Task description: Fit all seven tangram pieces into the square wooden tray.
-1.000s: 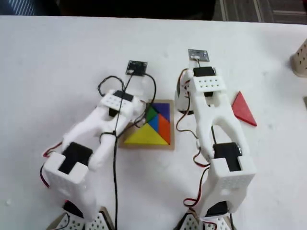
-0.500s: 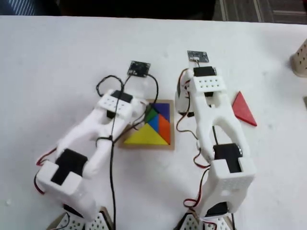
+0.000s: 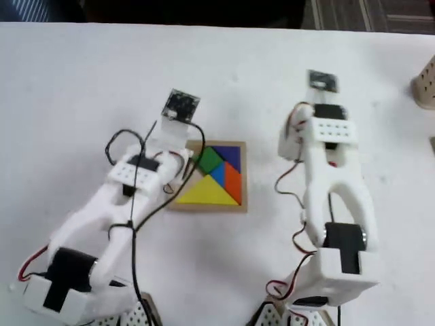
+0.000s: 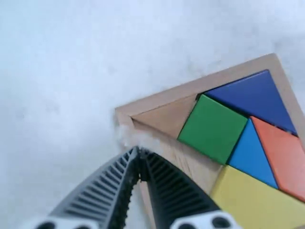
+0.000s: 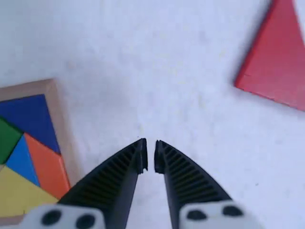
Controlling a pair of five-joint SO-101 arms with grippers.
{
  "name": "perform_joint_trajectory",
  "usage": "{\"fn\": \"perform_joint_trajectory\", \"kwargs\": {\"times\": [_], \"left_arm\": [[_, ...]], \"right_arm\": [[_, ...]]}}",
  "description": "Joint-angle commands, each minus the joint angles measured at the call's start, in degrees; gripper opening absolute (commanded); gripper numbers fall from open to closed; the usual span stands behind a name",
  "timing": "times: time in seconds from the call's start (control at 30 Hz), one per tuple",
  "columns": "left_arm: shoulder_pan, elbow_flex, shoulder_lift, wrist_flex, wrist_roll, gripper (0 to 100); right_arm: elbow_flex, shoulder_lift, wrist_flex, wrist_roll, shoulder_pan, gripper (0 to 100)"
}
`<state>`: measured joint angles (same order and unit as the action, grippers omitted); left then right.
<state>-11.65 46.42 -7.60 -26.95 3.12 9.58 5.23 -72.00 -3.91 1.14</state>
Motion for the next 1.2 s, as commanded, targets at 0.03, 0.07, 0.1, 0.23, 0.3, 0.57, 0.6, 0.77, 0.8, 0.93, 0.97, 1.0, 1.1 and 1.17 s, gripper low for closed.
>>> {"fn": "perform_joint_trajectory", "kwargs": {"times": [0.03, 0.07, 0.1, 0.23, 0.3, 0.57, 0.6, 0.77, 0.8, 0.93, 0.97, 1.0, 1.1, 1.17], "left_arm": [[1.27, 0.7, -3.38, 5.98, 0.26, 2], [1.63, 0.7, -3.38, 5.98, 0.26, 2], [1.98, 0.7, -3.38, 6.24, 0.26, 2], [2.51, 0.18, -3.38, 6.33, 0.26, 7], [2.51, 0.18, -3.38, 6.33, 0.0, 15], [2.51, -0.79, -0.84, 6.42, 0.09, 30], [2.51, -1.85, 0.22, 6.15, 0.09, 29], [2.95, -5.1, 4.09, 5.89, 0.18, 25], [3.12, -5.45, 4.26, 5.89, 0.18, 24], [3.12, -5.54, 4.26, 5.89, 0.18, 24], [3.12, -5.54, 4.26, 5.89, 0.18, 24], [3.12, -5.54, 4.26, 5.89, 0.18, 24], [3.12, -5.45, 4.26, 5.89, 0.18, 24], [3.12, -5.45, 4.26, 5.89, 0.18, 24]], "right_arm": [[-2.73, -1.8, 3.3, 8.0, 8.13, 16.5], [-3.16, -0.84, 3.3, 10.46, 8.92, 19.8], [-3.52, 0.57, 3.3, 13.54, 9.63, 22.8], [-6.77, 9.36, 3.12, 24.18, 10.59, 28.5], [-10.29, 14.64, 3.12, 25.49, 10.77, 28.4], [-30.24, 29.41, 0.66, 25.85, 13.23, 28.6], [-32.53, 30.64, -0.48, 25.85, 13.67, 28.6], [-44.04, 35.91, -7.78, 31.12, 14.02, 28.6], [-46.33, 36.62, -9.54, 32.35, 13.93, 28.6], [-55.74, 39.43, -13.67, 39.82, 13.93, 28.6], [-57.93, 40.13, -14.29, 42.02, 14.02, 28.6], [-59.96, 40.84, -14.9, 44.4, 14.2, 28.6], [-64.7, 43.21, -18.42, 52.04, 14.9, 28.6], [-66.11, 45.32, -20.79, 56.79, 15.08, 28.6]]}}
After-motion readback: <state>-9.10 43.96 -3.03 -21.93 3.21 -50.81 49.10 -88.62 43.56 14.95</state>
